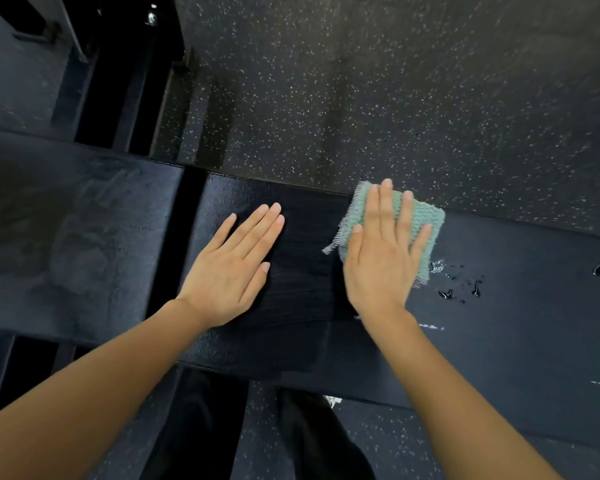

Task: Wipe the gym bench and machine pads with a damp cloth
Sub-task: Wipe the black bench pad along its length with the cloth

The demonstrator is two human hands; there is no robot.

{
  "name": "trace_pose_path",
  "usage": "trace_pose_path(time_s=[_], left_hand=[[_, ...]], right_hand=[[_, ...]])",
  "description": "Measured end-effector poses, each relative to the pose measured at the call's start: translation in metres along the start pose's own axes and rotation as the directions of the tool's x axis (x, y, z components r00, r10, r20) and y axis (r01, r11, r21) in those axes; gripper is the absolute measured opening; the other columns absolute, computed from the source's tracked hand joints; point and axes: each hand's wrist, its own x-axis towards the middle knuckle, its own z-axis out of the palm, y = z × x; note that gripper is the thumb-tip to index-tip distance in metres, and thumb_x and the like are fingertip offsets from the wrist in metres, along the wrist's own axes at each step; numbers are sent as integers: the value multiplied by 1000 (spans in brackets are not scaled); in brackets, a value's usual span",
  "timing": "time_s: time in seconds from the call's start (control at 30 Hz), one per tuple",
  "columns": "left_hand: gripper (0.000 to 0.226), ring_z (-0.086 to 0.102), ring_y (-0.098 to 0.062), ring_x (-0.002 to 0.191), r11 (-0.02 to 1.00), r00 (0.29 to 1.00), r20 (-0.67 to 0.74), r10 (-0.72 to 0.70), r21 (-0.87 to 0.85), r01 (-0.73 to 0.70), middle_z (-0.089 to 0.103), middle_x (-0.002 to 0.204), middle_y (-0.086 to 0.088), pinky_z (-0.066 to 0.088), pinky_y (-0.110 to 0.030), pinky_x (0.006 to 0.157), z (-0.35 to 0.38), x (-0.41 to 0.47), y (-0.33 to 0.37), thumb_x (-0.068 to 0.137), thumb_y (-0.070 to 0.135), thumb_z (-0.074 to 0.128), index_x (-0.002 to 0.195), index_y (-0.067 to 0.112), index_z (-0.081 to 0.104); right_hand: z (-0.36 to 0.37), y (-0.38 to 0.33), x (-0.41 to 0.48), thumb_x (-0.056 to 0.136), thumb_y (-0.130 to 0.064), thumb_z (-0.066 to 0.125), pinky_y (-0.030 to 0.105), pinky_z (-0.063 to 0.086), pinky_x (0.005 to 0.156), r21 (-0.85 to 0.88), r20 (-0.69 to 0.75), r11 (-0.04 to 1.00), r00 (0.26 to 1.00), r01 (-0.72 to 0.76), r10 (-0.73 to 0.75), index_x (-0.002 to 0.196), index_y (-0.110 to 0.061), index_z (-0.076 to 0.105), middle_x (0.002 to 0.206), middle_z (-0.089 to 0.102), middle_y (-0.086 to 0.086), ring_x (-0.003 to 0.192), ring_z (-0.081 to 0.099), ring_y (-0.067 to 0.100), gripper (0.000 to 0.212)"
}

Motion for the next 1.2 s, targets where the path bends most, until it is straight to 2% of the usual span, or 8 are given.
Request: trace_pose_path(time_s=[0.2,0.37,0.6,0.73,0.83,0.93,1.1,1.2], left_hand=[[59,11,-19,153,1000,1000,7,-14,10,14,14,166,-7,11,-43,123,0,1,1,101,27,24,156,6,20],[59,10,-19,153,1000,1000,11,-22,13,22,14,166,-7,13,-44,123,-1,1,2,101,27,23,157,7,19],[59,10,-19,153,998,998,-4,-60,-10,60,12,166,-6,12,-44,124,0,0,8,102,26,23,157,8,18],[58,10,-19,153,998,998,-20,-59,1,59,13,166,-5,10,-44,124,2,-1,9,103,28,23,157,8,19],[57,10,-18,153,1000,1000,-14,-10,14,10,14,166,-5,10,-44,124,3,-1,7,103,28,24,157,8,20],[57,11,-18,153,1000,1000,-9,22,19,-21,15,166,-5,10,-44,124,2,-2,6,103,28,25,157,8,21],[58,11,-16,153,1000,1000,-8,4,10,-3,14,166,-3,9,-43,124,3,-1,8,103,28,25,157,10,19],[58,12,-16,153,1000,1000,-10,-4,7,4,13,166,-3,7,-40,124,2,-1,9,103,28,24,157,10,19]], right_hand=[[11,-39,-2,101,-32,16,52,3,121,-19,42,971,970,239,-238,158,-21,14,165,10,-7,152,6,21,58],[4,-5,-2,102,-31,15,47,7,123,-34,71,948,947,317,-314,158,-22,14,165,10,-8,152,5,16,57],[-18,73,-10,103,-31,17,49,4,122,-36,55,987,986,157,-155,158,-26,11,165,7,-11,152,1,13,56],[-8,48,-16,102,-33,14,49,-2,122,21,-25,997,997,-72,72,158,-23,11,165,5,-8,152,-1,18,57],[2,16,-21,102,-34,14,52,0,121,26,-51,989,988,-148,149,158,-20,10,166,4,-5,152,0,23,58],[9,-12,-32,102,-33,14,53,2,122,15,-37,997,997,-71,71,158,-19,11,166,7,-3,152,2,25,58],[15,-30,-58,103,-32,19,51,7,122,-11,57,975,973,223,-222,158,-21,17,165,12,-6,153,6,21,56],[9,-2,-64,103,-32,17,48,8,123,-23,82,969,966,247,-244,158,-22,17,165,11,-7,152,4,17,55]])
